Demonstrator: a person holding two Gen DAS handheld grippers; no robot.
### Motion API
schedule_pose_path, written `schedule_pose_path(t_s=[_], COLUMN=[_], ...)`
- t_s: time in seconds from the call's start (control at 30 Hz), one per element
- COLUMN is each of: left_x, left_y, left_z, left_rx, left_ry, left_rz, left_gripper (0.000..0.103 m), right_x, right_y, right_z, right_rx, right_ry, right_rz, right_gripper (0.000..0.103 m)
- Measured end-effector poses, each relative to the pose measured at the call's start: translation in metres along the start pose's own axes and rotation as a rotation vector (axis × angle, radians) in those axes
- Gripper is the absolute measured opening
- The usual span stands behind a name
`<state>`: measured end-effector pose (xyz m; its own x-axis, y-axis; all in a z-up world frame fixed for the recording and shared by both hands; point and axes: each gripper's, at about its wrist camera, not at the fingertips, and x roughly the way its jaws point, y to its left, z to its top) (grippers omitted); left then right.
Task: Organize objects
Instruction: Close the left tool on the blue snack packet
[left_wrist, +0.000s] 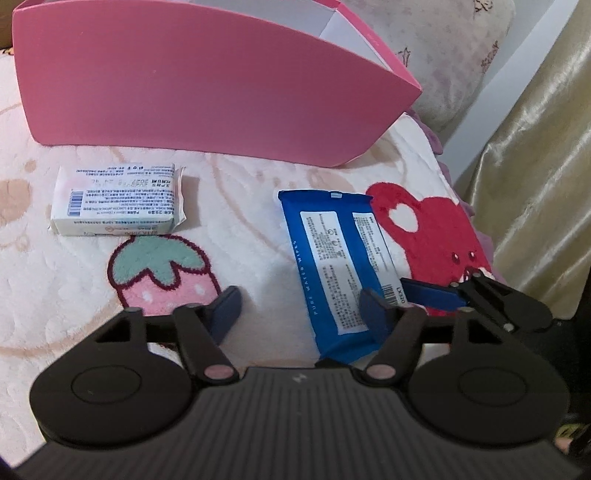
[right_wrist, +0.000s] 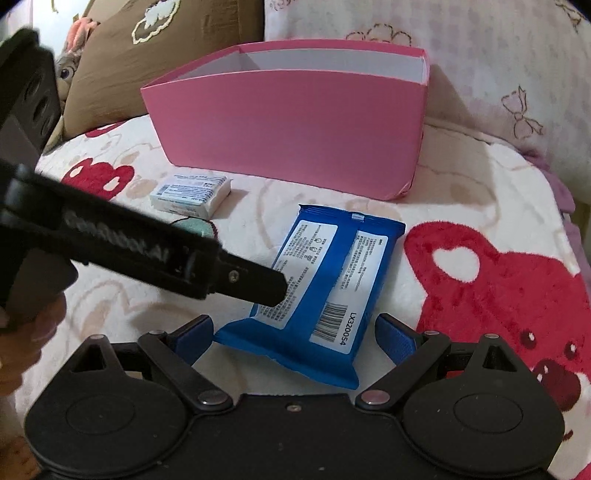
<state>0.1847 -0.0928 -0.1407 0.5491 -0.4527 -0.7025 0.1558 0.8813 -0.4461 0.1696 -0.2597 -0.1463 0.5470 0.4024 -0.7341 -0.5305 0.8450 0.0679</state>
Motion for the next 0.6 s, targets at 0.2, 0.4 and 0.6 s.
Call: schedule_pose_path(t_s=[0.2, 0.4, 0.6], left_x=[0.002, 0.003, 0.010], left_y=[0.003, -0.001, -0.006], left_z=[0.002, 0.001, -0.002], left_rx=[-0.013, -0.051, -0.057], left_ry=[0.005, 0.021, 0.000], left_rz=[0.001, -0.048, -0.030], left_gripper=[0.053, 0.051, 0.035], right_x=[-0.002, -0.003, -0.001], right_y=[-0.001, -0.005, -0.006], right_z=[0.000, 0.003, 0.003], right_rx=[0.030, 0.061, 0.065], right_ry=[0.030, 0.042, 0.045], right_rz=[0.008, -0.016, -0.009], right_gripper=[0.093, 0.089, 0.075])
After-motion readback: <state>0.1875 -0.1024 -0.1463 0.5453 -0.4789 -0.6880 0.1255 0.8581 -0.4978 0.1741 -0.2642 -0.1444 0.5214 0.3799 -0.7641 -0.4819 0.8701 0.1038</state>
